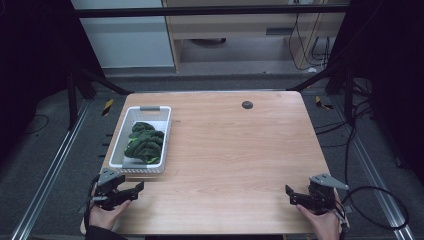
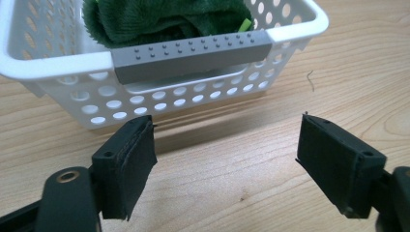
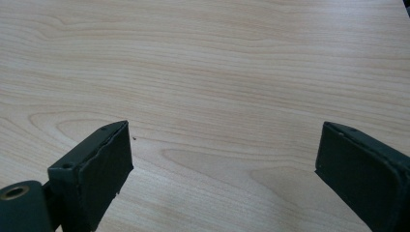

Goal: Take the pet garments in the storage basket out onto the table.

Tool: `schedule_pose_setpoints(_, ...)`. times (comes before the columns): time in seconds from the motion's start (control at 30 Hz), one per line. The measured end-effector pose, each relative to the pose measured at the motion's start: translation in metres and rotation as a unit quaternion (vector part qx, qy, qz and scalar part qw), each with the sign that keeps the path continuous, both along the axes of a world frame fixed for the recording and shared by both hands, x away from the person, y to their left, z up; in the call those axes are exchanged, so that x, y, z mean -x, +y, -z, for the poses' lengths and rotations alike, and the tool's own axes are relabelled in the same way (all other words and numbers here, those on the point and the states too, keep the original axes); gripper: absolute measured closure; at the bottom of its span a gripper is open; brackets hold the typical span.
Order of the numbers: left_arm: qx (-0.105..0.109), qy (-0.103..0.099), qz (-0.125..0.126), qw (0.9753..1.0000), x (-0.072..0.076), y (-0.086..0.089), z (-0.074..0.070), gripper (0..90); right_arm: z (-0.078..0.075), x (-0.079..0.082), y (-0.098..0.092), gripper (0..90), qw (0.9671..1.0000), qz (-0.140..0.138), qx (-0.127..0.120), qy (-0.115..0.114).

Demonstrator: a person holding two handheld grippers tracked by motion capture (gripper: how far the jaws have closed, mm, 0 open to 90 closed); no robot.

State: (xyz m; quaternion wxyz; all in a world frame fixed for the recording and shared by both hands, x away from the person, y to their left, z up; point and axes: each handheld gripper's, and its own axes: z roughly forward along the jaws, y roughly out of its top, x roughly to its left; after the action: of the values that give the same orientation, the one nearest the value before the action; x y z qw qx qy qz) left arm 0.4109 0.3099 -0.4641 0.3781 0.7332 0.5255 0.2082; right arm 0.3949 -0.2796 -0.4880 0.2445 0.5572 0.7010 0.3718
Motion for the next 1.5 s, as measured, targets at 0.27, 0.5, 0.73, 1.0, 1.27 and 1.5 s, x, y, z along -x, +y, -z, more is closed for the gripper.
schedule_pose_setpoints(0.27, 0.012, -0.019, -0.01, 0.9997, 0.005, 0.001, -0.01, 23.9, 0.002, 0.0, 0.004, 6.5, 0.9999, -0.016, 0.006, -0.002)
schedule_pose_setpoints(0.5, 0.023, -0.03, -0.019, 0.9991, 0.006, 0.005, -0.02, 25.2, 0.002, 0.001, 0.007, 7.1, 0.9997, -0.023, 0.008, -0.001)
schedule_pose_setpoints(0.73, 0.033, -0.042, -0.022, 0.9983, 0.006, 0.008, -0.029, 24.8, 0.003, 0.001, 0.007, 7.5, 0.9997, -0.025, 0.004, 0.002)
schedule_pose_setpoints(1.0, 0.042, -0.051, -0.02, 0.9976, 0.006, 0.01, -0.04, 23.7, 0.003, 0.002, 0.009, 7.6, 0.9996, -0.027, 0.006, 0.003)
schedule_pose_setpoints(1.27, 0.041, -0.058, -0.012, 0.9974, -0.001, 0.008, -0.051, 23.1, 0.004, 0.0, 0.008, 7.9, 0.9995, -0.03, 0.009, -0.001)
schedule_pose_setpoints(1.5, 0.039, -0.064, -0.003, 0.9972, -0.003, 0.009, -0.062, 22.7, 0.004, 0.0, 0.01, 8.2, 0.9994, -0.034, 0.005, 0.003)
